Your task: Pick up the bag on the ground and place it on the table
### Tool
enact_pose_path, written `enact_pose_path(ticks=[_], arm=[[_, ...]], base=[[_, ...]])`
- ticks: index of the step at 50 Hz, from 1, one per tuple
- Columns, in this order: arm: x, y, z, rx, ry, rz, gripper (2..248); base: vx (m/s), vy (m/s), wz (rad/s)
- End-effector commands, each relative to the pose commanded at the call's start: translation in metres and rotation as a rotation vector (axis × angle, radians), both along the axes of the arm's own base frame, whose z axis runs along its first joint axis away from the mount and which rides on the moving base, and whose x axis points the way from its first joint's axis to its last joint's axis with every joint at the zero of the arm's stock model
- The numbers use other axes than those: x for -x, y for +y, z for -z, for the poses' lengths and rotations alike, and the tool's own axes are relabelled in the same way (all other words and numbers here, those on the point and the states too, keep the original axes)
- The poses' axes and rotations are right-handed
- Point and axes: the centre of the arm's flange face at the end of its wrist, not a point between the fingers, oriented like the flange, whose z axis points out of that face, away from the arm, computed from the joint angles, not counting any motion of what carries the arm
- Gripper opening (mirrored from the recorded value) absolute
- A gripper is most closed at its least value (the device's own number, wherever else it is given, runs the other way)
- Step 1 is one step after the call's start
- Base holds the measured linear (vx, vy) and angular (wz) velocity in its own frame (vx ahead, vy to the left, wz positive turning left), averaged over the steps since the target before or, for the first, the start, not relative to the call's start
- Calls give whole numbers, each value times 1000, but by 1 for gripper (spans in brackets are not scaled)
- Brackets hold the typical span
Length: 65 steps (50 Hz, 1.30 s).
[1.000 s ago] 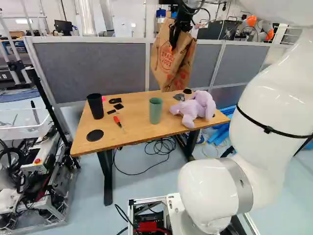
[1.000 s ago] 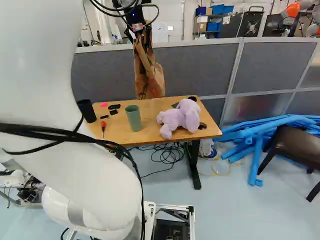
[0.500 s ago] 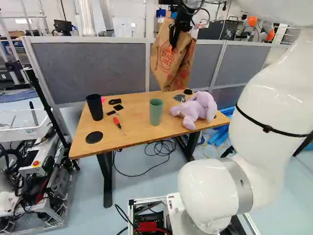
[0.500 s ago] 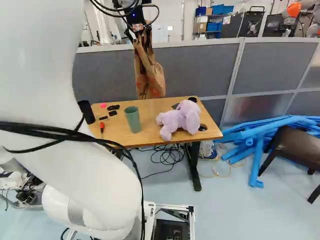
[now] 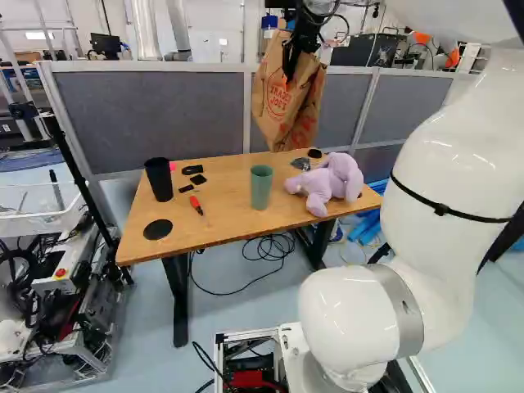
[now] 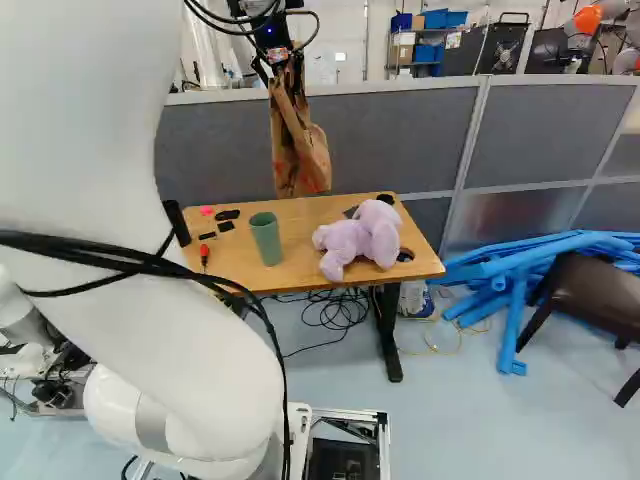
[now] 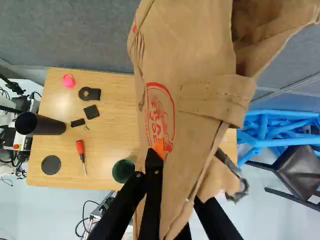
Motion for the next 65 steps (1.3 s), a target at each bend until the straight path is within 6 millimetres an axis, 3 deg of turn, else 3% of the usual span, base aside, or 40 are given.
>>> enact_pose_path(ticks=[11,33,65], arm=[[-18,0,3,0,3,-1,21],[-64,5,32,-1,46,-11,21],[-86,6,75,-1,123,-13,21]], base=[[0,0,0],[0,0,0],[0,0,0]])
